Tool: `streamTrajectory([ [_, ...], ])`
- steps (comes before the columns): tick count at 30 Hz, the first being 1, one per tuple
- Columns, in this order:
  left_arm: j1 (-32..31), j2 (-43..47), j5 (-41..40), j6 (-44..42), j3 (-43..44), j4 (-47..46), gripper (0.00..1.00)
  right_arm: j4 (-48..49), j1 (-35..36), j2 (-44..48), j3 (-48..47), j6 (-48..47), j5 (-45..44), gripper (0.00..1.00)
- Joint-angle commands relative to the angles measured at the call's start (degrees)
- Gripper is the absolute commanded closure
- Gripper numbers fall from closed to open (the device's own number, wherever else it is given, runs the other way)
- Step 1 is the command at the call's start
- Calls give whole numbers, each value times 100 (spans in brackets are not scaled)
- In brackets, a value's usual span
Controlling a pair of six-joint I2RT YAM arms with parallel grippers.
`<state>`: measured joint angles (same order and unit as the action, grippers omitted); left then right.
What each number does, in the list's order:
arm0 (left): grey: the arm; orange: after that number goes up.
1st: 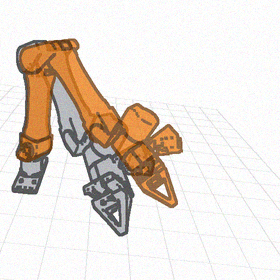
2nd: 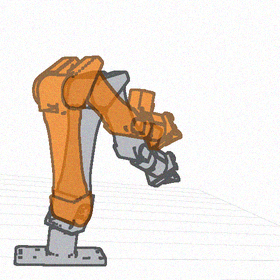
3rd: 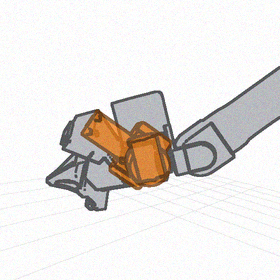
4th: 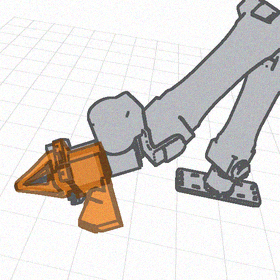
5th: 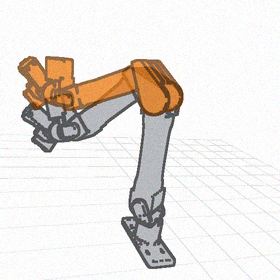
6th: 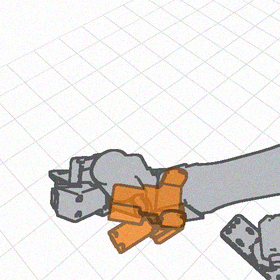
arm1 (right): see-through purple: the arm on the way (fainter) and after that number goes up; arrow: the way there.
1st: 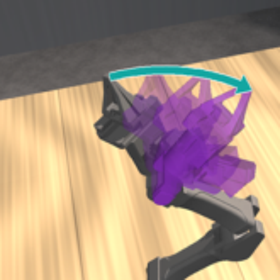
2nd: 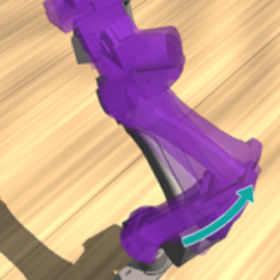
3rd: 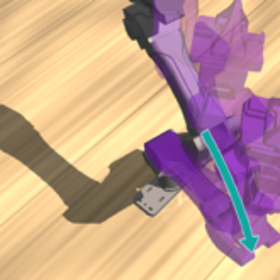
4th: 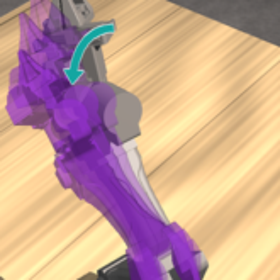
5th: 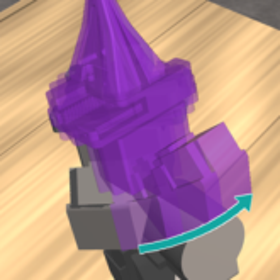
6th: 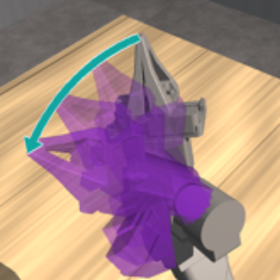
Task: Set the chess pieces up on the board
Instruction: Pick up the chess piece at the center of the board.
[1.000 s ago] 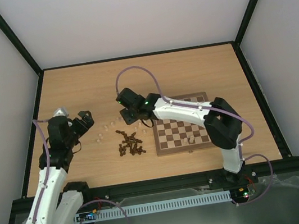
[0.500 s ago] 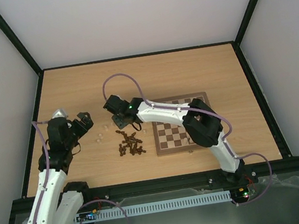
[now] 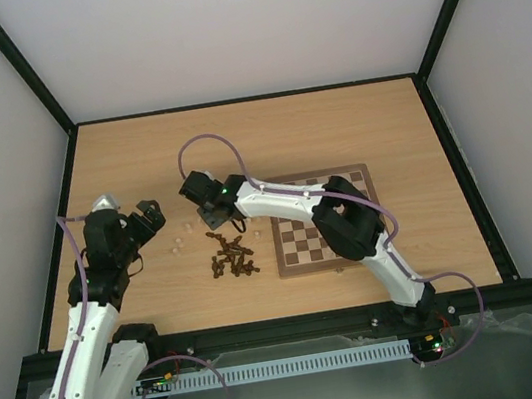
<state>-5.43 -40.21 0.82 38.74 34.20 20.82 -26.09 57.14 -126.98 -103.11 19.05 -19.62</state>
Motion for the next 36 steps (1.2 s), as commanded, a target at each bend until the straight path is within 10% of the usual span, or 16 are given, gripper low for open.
streamTrajectory([
  [1, 42, 76, -45, -68, 69, 108, 1, -352, 32, -157, -250, -77, -175, 68],
  [36, 42, 44, -119, -51, 57, 101, 0, -91, -154, -459, -327, -164, 1, 89],
])
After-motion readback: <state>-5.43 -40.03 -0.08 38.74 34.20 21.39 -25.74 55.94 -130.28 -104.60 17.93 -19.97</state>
